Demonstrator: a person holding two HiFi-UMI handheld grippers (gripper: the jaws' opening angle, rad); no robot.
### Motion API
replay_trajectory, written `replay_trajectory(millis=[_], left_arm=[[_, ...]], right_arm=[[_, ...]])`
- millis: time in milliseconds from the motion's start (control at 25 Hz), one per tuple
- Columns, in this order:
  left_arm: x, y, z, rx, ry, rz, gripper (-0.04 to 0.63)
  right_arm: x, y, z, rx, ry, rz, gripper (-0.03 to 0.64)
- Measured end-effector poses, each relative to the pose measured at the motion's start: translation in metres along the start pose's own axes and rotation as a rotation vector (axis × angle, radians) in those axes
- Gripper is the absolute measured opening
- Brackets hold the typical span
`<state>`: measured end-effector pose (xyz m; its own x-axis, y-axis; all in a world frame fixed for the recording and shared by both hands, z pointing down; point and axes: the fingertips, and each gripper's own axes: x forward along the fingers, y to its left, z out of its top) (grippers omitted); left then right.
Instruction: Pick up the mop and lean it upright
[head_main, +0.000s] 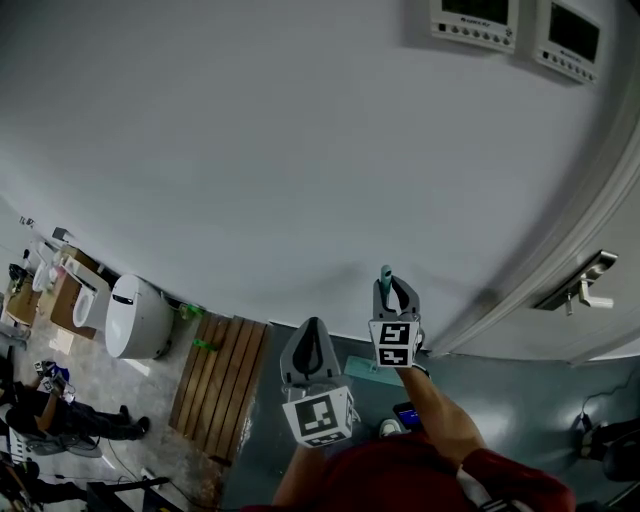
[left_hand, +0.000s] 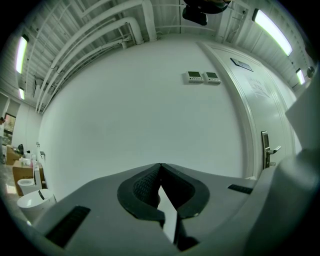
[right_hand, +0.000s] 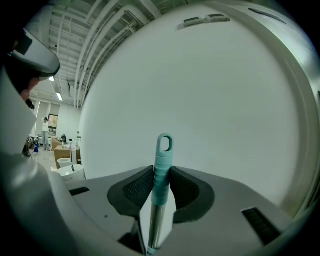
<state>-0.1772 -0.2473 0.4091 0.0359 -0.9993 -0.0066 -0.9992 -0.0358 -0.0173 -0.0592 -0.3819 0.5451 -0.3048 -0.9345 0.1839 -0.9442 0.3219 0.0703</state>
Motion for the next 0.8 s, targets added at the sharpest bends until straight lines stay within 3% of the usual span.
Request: replay_trajectory(millis=[720, 800], left_arm=[[-0.004, 0.007, -0.007, -0.006, 0.011, 0.009, 0.012], [-0.005, 0.006, -0.007, -0.006, 0.012, 0.011, 0.012]], right_arm=[[0.028, -0.008, -0.005, -0.019, 0.031, -0.052, 0.120], [0.026, -0.009, -0.009, 0.020, 0.035, -0.047, 0.191]])
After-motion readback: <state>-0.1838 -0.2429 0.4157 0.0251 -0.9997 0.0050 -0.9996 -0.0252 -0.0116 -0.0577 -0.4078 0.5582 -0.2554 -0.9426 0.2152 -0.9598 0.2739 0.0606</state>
